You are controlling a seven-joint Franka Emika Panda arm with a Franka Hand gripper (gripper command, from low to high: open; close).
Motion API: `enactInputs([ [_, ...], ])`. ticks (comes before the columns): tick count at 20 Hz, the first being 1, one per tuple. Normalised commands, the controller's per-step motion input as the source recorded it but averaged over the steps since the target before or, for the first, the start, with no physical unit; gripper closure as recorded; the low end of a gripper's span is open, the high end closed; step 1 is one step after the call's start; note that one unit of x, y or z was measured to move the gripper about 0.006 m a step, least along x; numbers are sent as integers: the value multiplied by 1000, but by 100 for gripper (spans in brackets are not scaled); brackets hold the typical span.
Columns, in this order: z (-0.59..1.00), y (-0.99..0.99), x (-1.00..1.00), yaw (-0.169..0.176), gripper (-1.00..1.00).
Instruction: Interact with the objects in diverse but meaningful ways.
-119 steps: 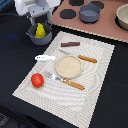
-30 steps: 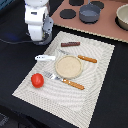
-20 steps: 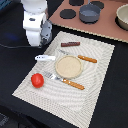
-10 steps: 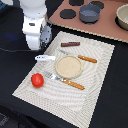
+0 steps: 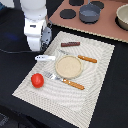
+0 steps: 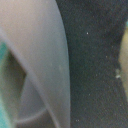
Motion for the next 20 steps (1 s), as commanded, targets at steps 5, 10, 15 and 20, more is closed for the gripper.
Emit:
enactInputs([
  [5, -47, -115, 67, 34, 100],
  [10, -19, -135, 88, 33, 100],
  [15, -1, -158, 121, 31, 100],
  [20, 601, -111, -123, 72, 100],
])
